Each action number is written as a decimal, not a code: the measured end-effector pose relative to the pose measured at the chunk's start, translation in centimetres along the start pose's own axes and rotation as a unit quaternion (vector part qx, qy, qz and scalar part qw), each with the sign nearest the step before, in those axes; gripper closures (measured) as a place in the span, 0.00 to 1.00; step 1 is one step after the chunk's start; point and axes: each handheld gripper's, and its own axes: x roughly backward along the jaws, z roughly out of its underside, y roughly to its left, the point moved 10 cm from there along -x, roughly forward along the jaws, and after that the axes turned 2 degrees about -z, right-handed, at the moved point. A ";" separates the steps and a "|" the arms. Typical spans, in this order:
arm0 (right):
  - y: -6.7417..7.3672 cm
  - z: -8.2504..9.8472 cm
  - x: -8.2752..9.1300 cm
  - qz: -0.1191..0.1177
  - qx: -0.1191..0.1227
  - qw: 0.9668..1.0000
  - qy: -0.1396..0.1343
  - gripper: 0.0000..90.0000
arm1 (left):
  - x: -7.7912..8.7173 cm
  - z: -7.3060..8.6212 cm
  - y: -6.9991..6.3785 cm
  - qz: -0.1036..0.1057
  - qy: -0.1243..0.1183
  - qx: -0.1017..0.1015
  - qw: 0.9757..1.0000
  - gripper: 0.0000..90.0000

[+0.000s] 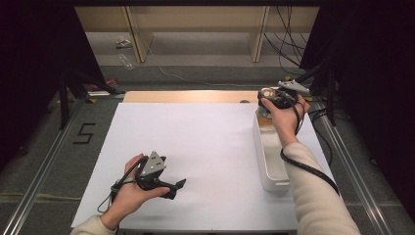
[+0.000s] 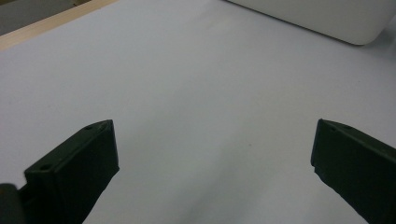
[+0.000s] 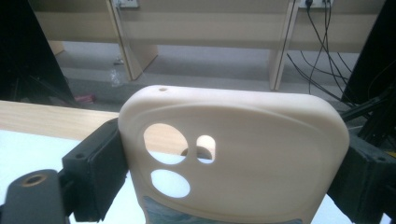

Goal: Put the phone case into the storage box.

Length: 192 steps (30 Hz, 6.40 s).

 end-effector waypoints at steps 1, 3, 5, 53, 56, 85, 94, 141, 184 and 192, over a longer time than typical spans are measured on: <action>0.0 0.1 0.0 0.000 0.000 1.000 0.002 0.14 | 0.0 0.0 0.0 0.000 0.000 0.000 1.000 0.00; 0.0 0.2 -0.1 0.000 0.001 1.000 0.004 0.14 | 0.0 0.0 0.0 0.000 0.000 0.000 1.000 0.00; 0.1 0.3 -0.2 -0.001 0.002 1.000 0.005 0.14 | 0.0 0.0 0.0 0.000 -0.001 0.000 1.000 0.00; -0.1 1.9 -1.2 -0.009 0.014 0.999 0.029 0.11 | 0.0 0.0 -0.1 0.002 0.001 -0.001 1.000 0.00; 0.0 1.8 -1.3 -0.012 0.012 0.999 0.028 0.10 | 0.0 0.0 -0.1 0.002 0.000 -0.001 1.000 0.00; -1.2 -2.7 0.6 0.008 0.005 0.999 -0.042 0.06 | -0.1 0.0 -0.2 0.003 0.001 -0.003 1.000 0.00; -0.5 -2.6 1.8 -0.005 0.009 0.999 -0.041 0.09 | -0.1 0.0 -0.2 0.002 0.000 -0.001 1.000 0.00; 4.3 3.6 12.5 -0.155 0.071 0.985 -0.024 0.12 | 0.1 0.0 0.0 -0.002 -0.003 0.003 1.000 0.00; 6.1 8.9 17.7 -0.223 0.095 0.970 -0.013 0.14 | 0.4 -0.1 -0.3 -0.003 -0.005 -0.002 1.000 0.00; 6.2 9.5 18.1 -0.229 0.096 0.969 -0.012 0.14 | 0.7 0.2 -0.3 -0.002 -0.003 -0.002 1.000 0.00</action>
